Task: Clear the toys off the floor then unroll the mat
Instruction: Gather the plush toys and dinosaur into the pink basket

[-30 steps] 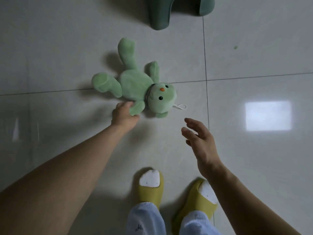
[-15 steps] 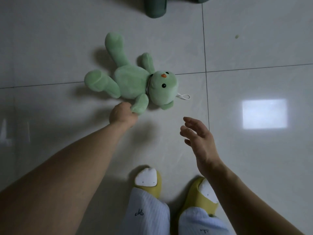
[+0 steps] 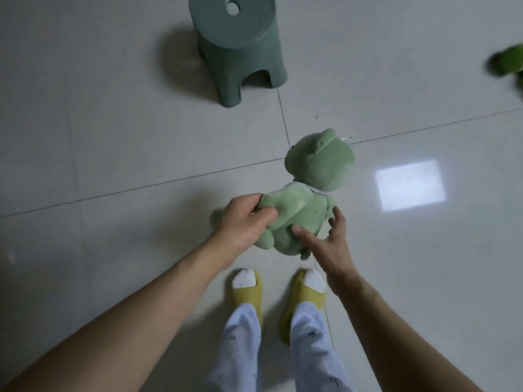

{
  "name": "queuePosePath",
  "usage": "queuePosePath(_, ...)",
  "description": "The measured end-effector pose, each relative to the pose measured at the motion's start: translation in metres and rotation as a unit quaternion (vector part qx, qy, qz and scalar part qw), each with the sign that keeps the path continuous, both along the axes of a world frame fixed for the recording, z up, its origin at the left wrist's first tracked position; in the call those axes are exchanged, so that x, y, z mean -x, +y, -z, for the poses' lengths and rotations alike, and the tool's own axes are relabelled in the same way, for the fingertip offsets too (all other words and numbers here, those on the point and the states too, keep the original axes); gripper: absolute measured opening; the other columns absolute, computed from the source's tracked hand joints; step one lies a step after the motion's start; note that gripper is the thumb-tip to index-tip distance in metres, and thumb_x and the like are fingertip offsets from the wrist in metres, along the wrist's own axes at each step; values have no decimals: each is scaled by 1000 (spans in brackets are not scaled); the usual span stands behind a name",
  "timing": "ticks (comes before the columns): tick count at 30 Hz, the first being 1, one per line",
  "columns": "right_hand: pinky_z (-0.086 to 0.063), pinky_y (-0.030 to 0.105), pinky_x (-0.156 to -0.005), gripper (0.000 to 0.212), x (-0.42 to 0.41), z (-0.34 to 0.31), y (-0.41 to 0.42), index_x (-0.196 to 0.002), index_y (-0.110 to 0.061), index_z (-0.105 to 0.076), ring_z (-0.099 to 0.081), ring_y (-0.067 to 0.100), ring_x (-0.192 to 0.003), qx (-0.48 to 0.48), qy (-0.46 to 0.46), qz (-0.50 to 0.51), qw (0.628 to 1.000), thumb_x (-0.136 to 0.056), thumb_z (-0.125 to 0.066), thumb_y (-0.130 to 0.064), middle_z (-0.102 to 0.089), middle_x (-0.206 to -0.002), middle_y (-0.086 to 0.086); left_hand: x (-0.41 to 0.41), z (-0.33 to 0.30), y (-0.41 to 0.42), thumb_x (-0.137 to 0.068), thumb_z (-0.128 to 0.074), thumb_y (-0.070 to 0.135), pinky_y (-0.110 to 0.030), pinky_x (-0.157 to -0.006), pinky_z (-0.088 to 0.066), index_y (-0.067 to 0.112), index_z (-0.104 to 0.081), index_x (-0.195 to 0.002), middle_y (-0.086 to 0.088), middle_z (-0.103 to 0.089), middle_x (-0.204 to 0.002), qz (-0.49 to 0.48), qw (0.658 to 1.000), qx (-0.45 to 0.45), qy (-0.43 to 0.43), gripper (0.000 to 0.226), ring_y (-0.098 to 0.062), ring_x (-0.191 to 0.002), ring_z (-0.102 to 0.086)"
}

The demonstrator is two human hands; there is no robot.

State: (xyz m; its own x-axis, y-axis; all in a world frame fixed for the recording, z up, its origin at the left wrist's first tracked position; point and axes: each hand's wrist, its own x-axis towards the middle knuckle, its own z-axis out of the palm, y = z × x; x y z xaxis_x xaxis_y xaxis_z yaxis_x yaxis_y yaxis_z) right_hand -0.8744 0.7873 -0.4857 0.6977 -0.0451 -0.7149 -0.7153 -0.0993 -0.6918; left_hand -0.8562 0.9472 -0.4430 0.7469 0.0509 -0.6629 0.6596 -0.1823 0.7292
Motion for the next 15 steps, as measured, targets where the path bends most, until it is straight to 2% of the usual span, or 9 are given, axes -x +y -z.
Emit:
queuePosePath(2, -43, 1, -49, 100, 6, -43, -17, -148, -16, -8, -49, -29, -69, 7, -5, 16, 1000, -74, -75, -9, -24, -143, 4, 1, -48, -16, -65, -52, 26, -39, -68, -50, -8, -61, -89, -16, -57, -77, 28, 998, 50, -5, 43, -23, -74, -54)
queuePosePath(3, -45, 0, -57, 104, 9, -60, -23, -148, -17, -4, -51, -24, -84, 11, -6, 22, 1000, -74, -76, -11, -16, -150, 7, 0, -67, -23, -65, -53, 26, -36, -69, -45, -10, -60, -90, -13, -55, -77, 45, 996, 72, -8, 44, -20, -75, -52)
queuePosePath(5, -47, 17, -92, 107, 16, -90, -32, -148, -23, -3, -40, 5, -127, -5, -4, 17, 1000, -71, -78, -13, -12, -155, 8, -3, -100, -34, -66, -54, 25, -34, -73, -42, -12, -59, -92, -12, -56, -80, 75, 992, 106, -3, 45, -19, -78, -52)
queuePosePath(6, -44, 30, -101, 107, 19, -107, -36, -146, -24, -7, -37, 16, -132, -25, -16, 25, 999, -70, -80, -10, -20, -153, 8, -6, -118, -40, -67, -55, 23, -35, -75, -44, -12, -59, -93, -13, -58, -82, 85, 989, 125, 1, 44, -20, -78, -53)
queuePosePath(7, -44, 37, -102, 105, 22, -120, -37, -143, -23, -12, -42, 20, -130, -42, -32, 42, 998, -67, -82, -8, -29, -148, 8, -9, -132, -45, -67, -55, 21, -35, -76, -45, -11, -60, -93, -14, -59, -83, 89, 985, 146, 5, 42, -21, -77, -55)
queuePosePath(9, -50, 40, -92, 99, 24, -144, -40, -139, -20, -19, -52, 23, -117, -44, -55, 92, 993, -61, -80, -13, -44, -137, 10, -14, -163, -55, -68, -54, 18, -38, -79, -48, -7, -62, -94, -16, -61, -85, 108, 978, 180, 5, 37, -22, -76, -56)
queuePosePath(11, -50, 39, -82, 92, 23, -167, -43, -136, -13, -28, -56, 30, -108, -38, -66, 136, 988, -60, -80, -20, -51, -129, 17, -16, -190, -62, -68, -54, 17, -42, -79, -51, -6, -63, -95, -17, -62, -85, 141, 973, 182, -9, 37, -23, -76, -58)
queuePosePath(13, -53, 45, -82, 86, 22, -186, -45, -130, -4, -37, -57, 38, -109, -37, -78, 156, 984, -60, -83, -25, -56, -123, 22, -18, -210, -68, -70, -57, 15, -40, -76, -53, -9, -63, -98, -16, -63, -82, 177, 970, 165, -33, 37, -21, -74, -60)
queuePosePath(15, -56, 47, -80, 80, 22, -206, -46, -122, 0, -45, -61, 37, -104, -22, -92, 178, 980, -60, -84, -31, -60, -114, 23, -20, -229, -72, -77, -59, 9, -42, -77, -52, -12, -61, -100, -16, -62, -81, 210, 965, 152, -51, 31, -24, -75, -58)
